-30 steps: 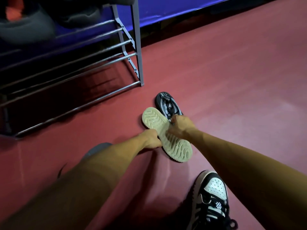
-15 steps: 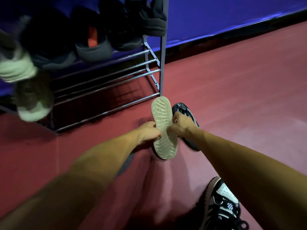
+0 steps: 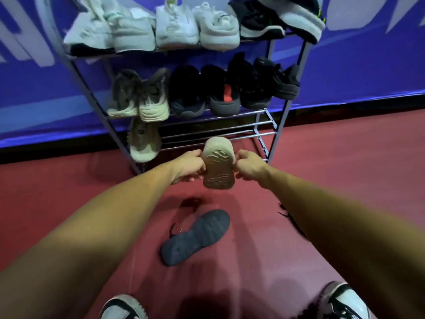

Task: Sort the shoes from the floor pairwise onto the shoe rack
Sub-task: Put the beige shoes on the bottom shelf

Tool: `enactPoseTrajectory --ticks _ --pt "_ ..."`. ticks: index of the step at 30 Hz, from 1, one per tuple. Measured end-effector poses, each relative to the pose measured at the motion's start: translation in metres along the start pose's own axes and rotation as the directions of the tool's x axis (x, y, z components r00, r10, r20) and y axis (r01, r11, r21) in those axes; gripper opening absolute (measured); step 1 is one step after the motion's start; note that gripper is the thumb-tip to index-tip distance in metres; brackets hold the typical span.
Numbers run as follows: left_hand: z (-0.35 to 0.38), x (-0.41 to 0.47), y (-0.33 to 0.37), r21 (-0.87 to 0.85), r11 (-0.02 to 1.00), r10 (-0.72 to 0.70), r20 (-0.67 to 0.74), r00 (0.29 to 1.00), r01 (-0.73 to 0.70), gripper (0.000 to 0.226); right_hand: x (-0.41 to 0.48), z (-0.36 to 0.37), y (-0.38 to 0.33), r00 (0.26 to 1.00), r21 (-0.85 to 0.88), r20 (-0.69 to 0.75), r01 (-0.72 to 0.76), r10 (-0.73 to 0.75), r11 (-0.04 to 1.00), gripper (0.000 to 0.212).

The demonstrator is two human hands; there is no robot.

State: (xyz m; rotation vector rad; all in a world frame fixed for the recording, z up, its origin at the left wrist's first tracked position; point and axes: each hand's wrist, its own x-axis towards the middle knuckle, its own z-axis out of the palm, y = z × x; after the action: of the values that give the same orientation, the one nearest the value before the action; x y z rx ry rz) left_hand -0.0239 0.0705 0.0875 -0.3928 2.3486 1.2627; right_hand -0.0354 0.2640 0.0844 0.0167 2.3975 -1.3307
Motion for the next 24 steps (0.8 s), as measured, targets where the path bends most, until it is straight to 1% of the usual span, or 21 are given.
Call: enactPoseTrajectory --ticks 1,3,5,6,9,11,12,15,16,18,20,24 --pt "-0.006 -0.002 -0.003 -0.024 0.999 0.021 -0.029 0.999 -0.022 0.033 -0.001 0.003 -0.009 1.0 0.048 0.003 -0.008 0.007 0.999 0.012" --pt "-0.018 -0.009 -0.005 -0.082 0.996 0.037 -0.106 0.994 -0.046 0.029 -0.001 0.007 -0.024 1.0 0.12 0.001 -0.01 0.01 0.993 0.016" --pt "-0.026 -0.016 -0.003 -0.135 0.989 0.045 -0.171 0.984 -0.068 0.027 -0.002 0.009 -0.038 1.0 0.149 -0.026 0.004 0.0 0.989 0.017" --pt "-0.03 -0.02 -0.003 -0.151 0.987 0.033 -0.177 0.984 -0.06 0.027 -0.002 0.01 -0.044 0.999 0.158 -0.036 0.018 -0.013 0.987 0.016" --pt "-0.036 -0.027 -0.003 -0.23 0.973 -0.045 -0.135 0.99 0.013 0.024 -0.004 0.013 -0.058 0.999 0.172 -0.027 0.043 -0.039 0.984 0.012" --pt "-0.039 -0.027 -0.006 -0.32 0.948 -0.043 -0.132 0.99 -0.001 0.021 -0.004 0.014 -0.062 0.999 0.208 -0.008 0.035 -0.034 0.978 0.011" --pt "-0.042 -0.026 -0.008 -0.337 0.942 -0.033 -0.139 0.99 -0.016 0.02 -0.004 0.015 -0.063 1.0 0.239 -0.002 0.029 -0.029 0.971 0.011" --pt "-0.049 -0.027 -0.018 -0.308 0.951 -0.017 -0.124 0.992 -0.022 0.014 0.003 0.02 -0.06 0.999 0.291 0.024 0.028 -0.037 0.956 0.02" --pt "-0.051 -0.027 -0.022 -0.303 0.953 -0.018 -0.107 0.994 -0.015 0.016 0.005 0.024 -0.059 0.998 0.303 0.039 0.031 -0.045 0.952 0.02" --pt "-0.054 -0.026 -0.029 -0.307 0.952 -0.015 -0.077 0.997 -0.01 0.029 0.008 0.032 -0.059 0.997 0.338 0.048 0.038 -0.058 0.94 0.021" --pt "-0.055 -0.026 -0.031 -0.334 0.942 -0.02 -0.086 0.996 -0.01 0.035 0.012 0.038 -0.06 0.998 0.346 0.028 0.049 -0.062 0.937 0.025" --pt "-0.056 -0.03 -0.032 -0.357 0.932 0.014 -0.141 0.99 -0.064 0.019 0.018 0.046 -0.058 0.997 0.371 0.049 0.042 -0.065 0.928 0.032"
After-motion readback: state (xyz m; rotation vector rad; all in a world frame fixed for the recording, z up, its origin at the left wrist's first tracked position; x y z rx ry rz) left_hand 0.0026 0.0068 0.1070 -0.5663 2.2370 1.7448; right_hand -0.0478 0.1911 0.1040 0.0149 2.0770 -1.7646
